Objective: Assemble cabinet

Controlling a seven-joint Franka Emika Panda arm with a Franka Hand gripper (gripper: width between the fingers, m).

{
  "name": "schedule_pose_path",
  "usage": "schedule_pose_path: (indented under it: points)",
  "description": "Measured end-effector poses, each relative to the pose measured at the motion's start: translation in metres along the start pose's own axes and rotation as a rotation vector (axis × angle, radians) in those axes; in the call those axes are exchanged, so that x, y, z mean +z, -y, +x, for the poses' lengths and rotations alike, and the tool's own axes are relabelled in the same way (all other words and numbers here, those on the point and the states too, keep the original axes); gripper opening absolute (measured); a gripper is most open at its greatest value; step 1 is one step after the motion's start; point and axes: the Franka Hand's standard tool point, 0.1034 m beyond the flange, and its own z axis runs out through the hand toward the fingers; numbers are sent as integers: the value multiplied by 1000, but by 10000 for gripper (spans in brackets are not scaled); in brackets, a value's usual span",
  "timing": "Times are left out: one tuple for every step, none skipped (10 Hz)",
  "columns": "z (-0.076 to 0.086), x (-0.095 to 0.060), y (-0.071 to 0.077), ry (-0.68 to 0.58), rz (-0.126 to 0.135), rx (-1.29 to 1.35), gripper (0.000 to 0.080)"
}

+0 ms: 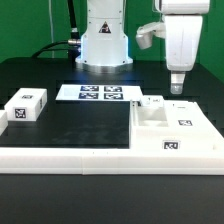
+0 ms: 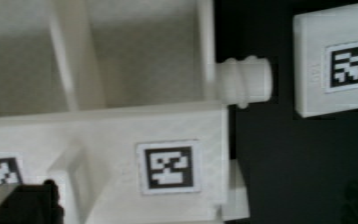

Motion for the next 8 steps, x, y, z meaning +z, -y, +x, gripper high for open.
schedule_pose_path:
  points:
    - [0, 1, -1, 0, 1, 1, 797]
    - [0, 1, -1, -1, 0, 1, 797]
    - [0, 1, -1, -1, 1, 1, 797]
    - [0, 1, -1, -1, 1, 1, 797]
    - [-1, 3, 2, -3, -1, 1, 797]
    - [-4, 8, 12, -3, 1, -2, 797]
    - [-7, 10, 24, 1, 8, -7, 797]
    - [-11, 11, 34, 8, 19, -18, 797]
